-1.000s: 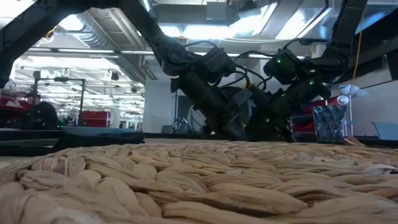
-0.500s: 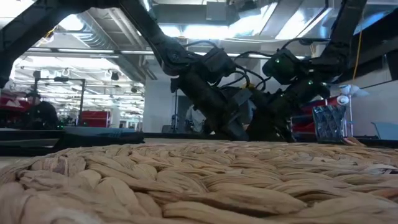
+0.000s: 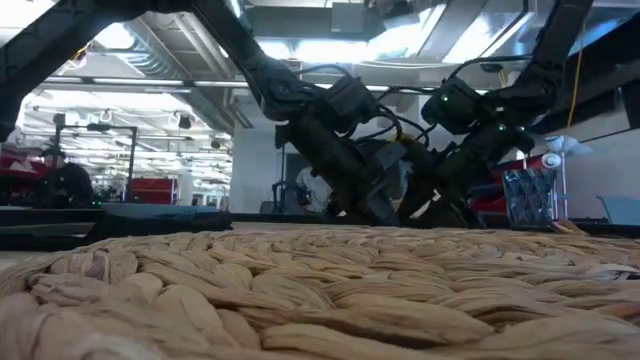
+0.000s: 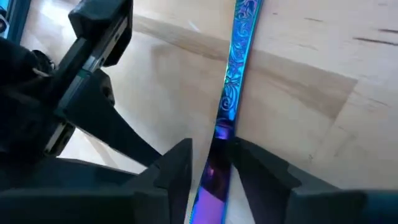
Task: Set table place
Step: Put the blue table knife on top of the brown placemat
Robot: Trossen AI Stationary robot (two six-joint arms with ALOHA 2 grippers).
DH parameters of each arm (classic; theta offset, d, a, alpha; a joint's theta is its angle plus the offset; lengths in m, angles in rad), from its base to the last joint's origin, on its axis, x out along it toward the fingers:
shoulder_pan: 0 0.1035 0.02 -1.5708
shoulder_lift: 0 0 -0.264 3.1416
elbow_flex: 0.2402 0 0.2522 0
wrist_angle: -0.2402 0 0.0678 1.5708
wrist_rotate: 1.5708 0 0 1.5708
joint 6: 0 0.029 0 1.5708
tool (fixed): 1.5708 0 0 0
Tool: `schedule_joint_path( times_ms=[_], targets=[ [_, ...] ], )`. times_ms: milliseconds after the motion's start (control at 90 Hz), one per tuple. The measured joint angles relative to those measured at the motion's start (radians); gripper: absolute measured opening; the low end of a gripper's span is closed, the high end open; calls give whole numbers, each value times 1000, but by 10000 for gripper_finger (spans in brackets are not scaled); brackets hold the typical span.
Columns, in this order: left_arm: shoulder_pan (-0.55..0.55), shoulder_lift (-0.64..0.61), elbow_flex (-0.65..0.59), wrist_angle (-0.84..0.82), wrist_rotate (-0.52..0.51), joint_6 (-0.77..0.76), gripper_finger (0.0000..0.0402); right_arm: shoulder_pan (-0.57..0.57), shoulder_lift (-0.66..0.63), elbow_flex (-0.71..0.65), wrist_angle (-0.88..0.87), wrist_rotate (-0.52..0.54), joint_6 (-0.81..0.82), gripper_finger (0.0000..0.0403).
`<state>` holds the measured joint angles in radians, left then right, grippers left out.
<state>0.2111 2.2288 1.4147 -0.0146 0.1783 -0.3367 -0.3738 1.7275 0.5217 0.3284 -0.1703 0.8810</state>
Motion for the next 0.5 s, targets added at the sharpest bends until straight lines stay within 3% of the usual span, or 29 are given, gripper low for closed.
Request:
schedule_joint_path(
  times_ms=[500],
  targets=[
    [-6, 3, 43, -26, 29, -9, 0, 0, 0, -1, 8, 0, 1, 123]
  ],
)
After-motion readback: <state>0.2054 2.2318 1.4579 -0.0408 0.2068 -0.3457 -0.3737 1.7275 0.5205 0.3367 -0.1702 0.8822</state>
